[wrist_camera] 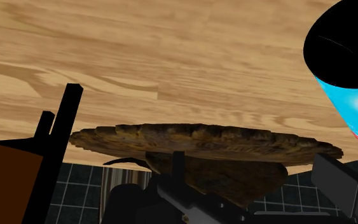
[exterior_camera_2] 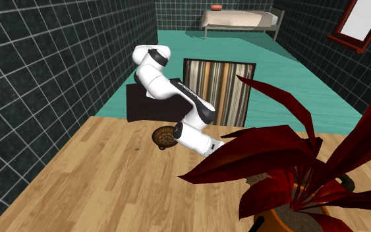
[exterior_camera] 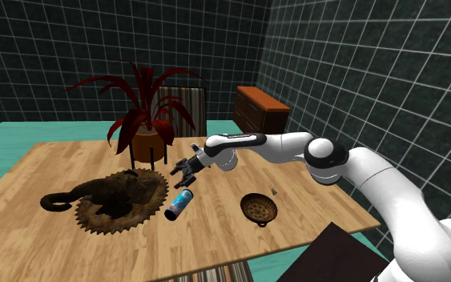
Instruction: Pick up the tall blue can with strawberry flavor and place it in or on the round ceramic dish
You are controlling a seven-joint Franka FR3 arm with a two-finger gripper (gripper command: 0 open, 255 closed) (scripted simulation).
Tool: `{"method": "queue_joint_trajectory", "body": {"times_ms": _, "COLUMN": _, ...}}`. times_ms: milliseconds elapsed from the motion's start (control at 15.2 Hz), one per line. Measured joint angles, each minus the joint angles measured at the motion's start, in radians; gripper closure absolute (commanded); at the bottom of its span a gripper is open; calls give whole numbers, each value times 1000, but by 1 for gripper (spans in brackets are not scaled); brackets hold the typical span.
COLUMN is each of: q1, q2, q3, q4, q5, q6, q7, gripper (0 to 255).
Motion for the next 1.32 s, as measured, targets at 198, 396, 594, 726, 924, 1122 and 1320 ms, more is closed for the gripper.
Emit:
{"method": "queue_joint_trajectory", "body": {"times_ms": 198, "q1": 4, "q2": 3, "q3": -1, "q4": 6, "q5": 0, "q6": 0, "q7": 0, "gripper": 0}}
{"method": "queue_joint_trajectory", "body": {"times_ms": 396, "q1": 5, "q2": 4, "q3": -1, "q4": 6, "q5": -1, "q6": 0, "q7": 1, "gripper": 255}}
{"method": "queue_joint_trajectory", "body": {"times_ms": 594, "q1": 5, "q2": 4, "q3": -1, "q4": 6, "q5": -1, "q6": 0, "q7": 1, "gripper": 255}}
{"method": "queue_joint_trajectory", "body": {"times_ms": 726, "q1": 5, "q2": 4, "q3": -1, "q4": 6, "q5": -1, "q6": 0, "q7": 1, "gripper": 255}}
{"method": "queue_joint_trajectory", "body": {"times_ms": 924, "q1": 5, "q2": 4, "q3": -1, "q4": 6, "q5": -1, "q6": 0, "q7": 1, "gripper": 255}}
{"method": "queue_joint_trajectory", "body": {"times_ms": 1122, "q1": 5, "q2": 4, "q3": -1, "q4": 6, "q5": -1, "q6": 0, "q7": 1, "gripper": 0}}
{"method": "queue_joint_trajectory", "body": {"times_ms": 1320, "q1": 59, "q2": -140, "q3": -116, "q4": -138, "q5": -96, "q6": 68, "q7": 41, "gripper": 0}}
